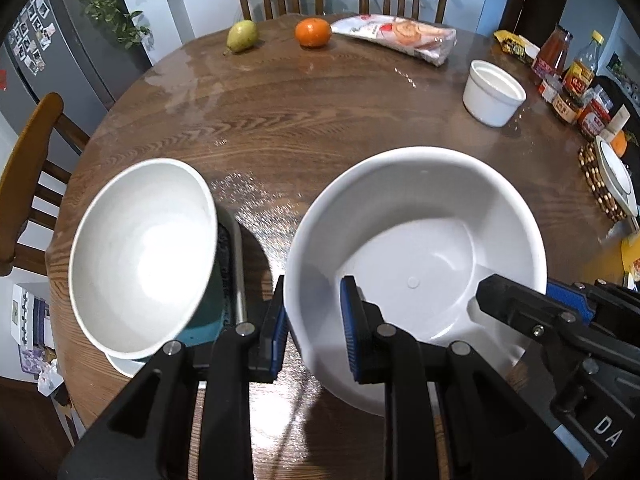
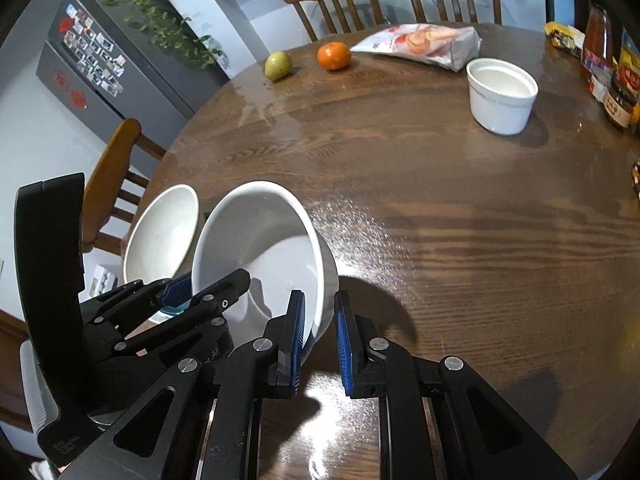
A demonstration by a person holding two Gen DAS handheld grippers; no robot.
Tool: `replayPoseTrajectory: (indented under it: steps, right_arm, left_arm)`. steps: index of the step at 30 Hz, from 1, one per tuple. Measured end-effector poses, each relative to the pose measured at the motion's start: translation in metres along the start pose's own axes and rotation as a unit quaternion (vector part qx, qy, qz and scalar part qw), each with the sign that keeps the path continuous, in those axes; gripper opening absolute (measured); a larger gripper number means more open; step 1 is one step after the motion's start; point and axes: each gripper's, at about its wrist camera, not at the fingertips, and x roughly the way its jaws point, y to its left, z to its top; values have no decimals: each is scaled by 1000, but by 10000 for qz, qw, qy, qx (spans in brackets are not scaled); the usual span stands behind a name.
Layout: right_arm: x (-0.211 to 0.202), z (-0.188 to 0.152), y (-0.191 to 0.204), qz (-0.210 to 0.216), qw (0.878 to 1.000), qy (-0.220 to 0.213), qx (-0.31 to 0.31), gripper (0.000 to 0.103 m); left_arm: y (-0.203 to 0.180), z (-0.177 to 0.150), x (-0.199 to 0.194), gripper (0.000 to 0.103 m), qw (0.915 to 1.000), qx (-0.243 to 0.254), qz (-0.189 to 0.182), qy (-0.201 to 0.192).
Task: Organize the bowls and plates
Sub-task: 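Carry the medium white bowl with both grippers over the large white bowl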
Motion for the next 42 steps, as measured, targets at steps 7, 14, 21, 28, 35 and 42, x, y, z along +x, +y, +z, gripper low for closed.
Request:
replayPoseTrajectory:
  steps: [7, 14, 21, 28, 35, 42]
  right_arm:
    - [2, -3, -5, -42, 10000, 66, 43, 17]
    - [5, -4, -8, -27, 9999, 143, 87, 17]
    - [9, -5, -10, -12, 9998, 203, 85, 17]
    - [9, -4, -10, -17, 9998, 192, 64, 17]
    - [10, -5, -11, -9, 9997, 230, 85, 17]
    - [14, -7, -15, -25, 9994, 309, 119, 17]
  left_arm:
    - [-5, -3, 6, 21, 10000, 31, -11, 84]
    - [-7, -1, 11, 21, 9999, 32, -3, 160]
    - [-7, -1, 16, 21, 9997, 11, 11, 238]
    - [-8, 0, 16, 21, 9998, 6, 23, 208]
    - [-9, -1, 17, 21, 9997, 10, 20, 255]
    - [-11, -1, 20, 21, 9996, 8, 23, 298]
